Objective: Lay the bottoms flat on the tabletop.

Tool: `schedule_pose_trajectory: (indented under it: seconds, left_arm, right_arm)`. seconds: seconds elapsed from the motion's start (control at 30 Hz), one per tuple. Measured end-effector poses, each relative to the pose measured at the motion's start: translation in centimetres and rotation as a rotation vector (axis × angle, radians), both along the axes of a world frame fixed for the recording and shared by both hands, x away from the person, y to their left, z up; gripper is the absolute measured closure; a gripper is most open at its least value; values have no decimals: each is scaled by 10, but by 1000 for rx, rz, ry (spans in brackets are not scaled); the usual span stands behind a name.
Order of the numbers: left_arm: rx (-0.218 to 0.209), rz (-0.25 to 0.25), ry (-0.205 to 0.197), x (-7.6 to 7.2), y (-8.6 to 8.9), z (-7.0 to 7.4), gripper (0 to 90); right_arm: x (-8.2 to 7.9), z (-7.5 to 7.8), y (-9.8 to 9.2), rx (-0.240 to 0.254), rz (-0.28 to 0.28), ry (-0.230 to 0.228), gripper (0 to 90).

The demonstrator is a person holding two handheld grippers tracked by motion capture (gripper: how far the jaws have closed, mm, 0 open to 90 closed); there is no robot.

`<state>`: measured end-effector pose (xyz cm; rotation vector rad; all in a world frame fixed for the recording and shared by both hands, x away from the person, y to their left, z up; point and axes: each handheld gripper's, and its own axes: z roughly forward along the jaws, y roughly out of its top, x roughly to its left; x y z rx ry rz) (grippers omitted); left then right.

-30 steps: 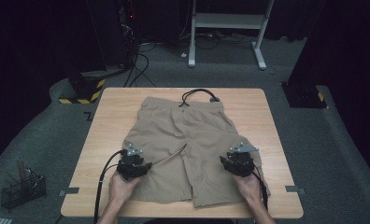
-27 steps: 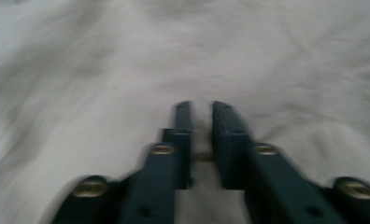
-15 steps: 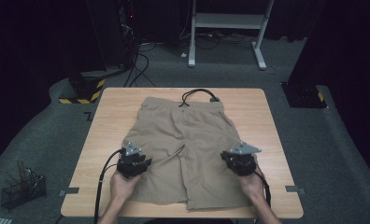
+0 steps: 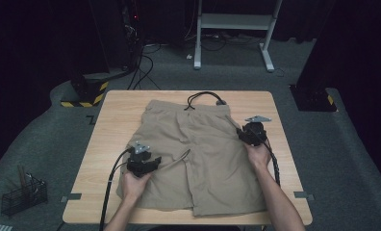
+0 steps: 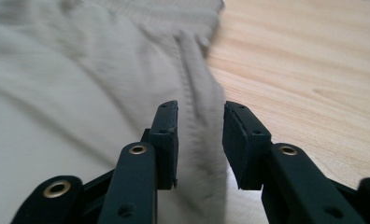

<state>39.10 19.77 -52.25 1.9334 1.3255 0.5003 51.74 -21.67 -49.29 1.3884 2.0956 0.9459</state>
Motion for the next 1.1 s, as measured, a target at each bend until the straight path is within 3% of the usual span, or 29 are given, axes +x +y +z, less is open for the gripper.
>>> schedule_pose_trajectory:
  seconds: [0.07, 0.17, 0.23, 0.33, 0.37, 0.47, 0.5, 0.63, 0.73, 0.8, 0.87, 0.93, 1.03, 1.1]
  left_arm:
    - [15, 0, -20, -2, -2, -2, 477]
    - [36, -8, -29, -3, -4, -2, 466]
    - [43, -14, -28, -4, -4, -2, 461]
    - [34, -15, -30, -5, -4, -2, 459]
    - [33, -16, -32, -5, -4, -3, 459]
    - [37, -16, -36, -5, -4, -3, 459]
    - [40, -18, -37, -5, -4, -3, 459]
    - [51, -17, -36, -7, -6, -3, 447]
    - [42, -19, -21, -7, -7, -1, 439]
    - [30, -19, -6, -7, -7, 0, 433]
    - [12, -17, 10, -6, -6, 1, 431]
    - [1, -16, 29, -4, -5, 3, 432]
    - [13, -19, 41, 0, -6, 6, 432]
    - [2, -21, 37, 3, -8, 8, 431]
  right_arm:
    - [4, -5, -1, -15, -5, -1, 647]
    - [6, -12, 0, -26, 4, 42, 650]
    - [7, -14, 1, -32, 18, 60, 713]
    - [9, -16, 3, -68, 41, 75, 878]
    - [10, -17, 2, -74, 41, 79, 886]
    - [16, -16, -1, -126, 28, 88, 894]
    - [18, -12, -1, -163, 20, 56, 894]
    - [35, 2, -7, -197, -40, 16, 892]
    - [52, -6, -13, -185, -95, 98, 874]
    - [56, -13, -16, -166, -126, 119, 796]
    - [53, -9, -15, -177, -121, 110, 748]
    - [41, 2, -13, -199, -93, 29, 719]
    - [15, 20, -9, -149, -12, -36, 694]
    - [-3, 22, -4, -116, 48, -6, 670]
